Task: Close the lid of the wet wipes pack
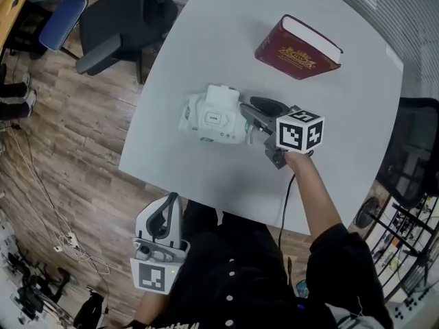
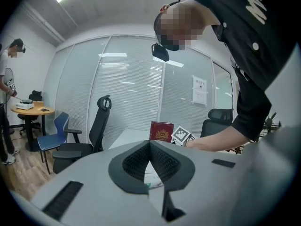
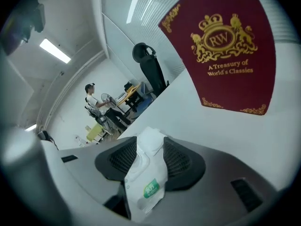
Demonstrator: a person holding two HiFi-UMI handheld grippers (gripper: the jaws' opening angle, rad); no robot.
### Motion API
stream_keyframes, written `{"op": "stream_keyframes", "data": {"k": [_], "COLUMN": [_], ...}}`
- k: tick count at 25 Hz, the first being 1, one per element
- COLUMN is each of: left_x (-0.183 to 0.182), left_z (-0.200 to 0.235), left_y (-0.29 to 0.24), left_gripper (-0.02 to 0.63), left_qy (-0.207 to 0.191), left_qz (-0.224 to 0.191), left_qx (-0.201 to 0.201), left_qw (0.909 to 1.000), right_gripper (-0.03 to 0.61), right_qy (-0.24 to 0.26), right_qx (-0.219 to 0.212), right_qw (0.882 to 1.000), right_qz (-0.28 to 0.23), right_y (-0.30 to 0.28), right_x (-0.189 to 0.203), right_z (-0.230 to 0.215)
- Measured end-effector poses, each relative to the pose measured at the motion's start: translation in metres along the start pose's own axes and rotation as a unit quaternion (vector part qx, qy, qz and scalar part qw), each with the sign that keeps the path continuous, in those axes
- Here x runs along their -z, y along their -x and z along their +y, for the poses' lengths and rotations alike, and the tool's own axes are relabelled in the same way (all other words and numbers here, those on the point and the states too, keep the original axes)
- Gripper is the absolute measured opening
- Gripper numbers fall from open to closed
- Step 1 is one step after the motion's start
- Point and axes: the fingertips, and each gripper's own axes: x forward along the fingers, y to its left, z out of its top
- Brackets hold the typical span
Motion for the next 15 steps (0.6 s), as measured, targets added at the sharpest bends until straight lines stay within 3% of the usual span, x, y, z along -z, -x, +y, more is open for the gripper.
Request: {"op": "stream_keyframes", "data": {"k": [5, 12, 15], "left_x": [0.011, 0.026, 0.031], "left_z": [0.011, 0.016, 0.017], "left_y": [0.001, -0.002, -0.002], "left_gripper": [0.014, 0.014, 0.014], "left_qy": [0.007, -0.001, -0.007], "left_qz": [0.007, 0.029, 0.040], "left_qx": [-0.003, -0.005, -0.005], "left_qw": [0.9999, 0.9996, 0.9992], "right_gripper": [0.179, 0.178, 0.112], "right_qy": [-0.058, -0.056, -0.059], "right_qx": [-0.034, -0.044, -0.055], "right_qw": [0.996, 0.989, 0.983], "right_qz": [0.053, 0.129, 0.162], "right_y": [-0.021, -0.039, -0.044], "right_x": [-0.001, 0.009, 0.014], "right_z": [-0.011, -0.019, -0.018]}}
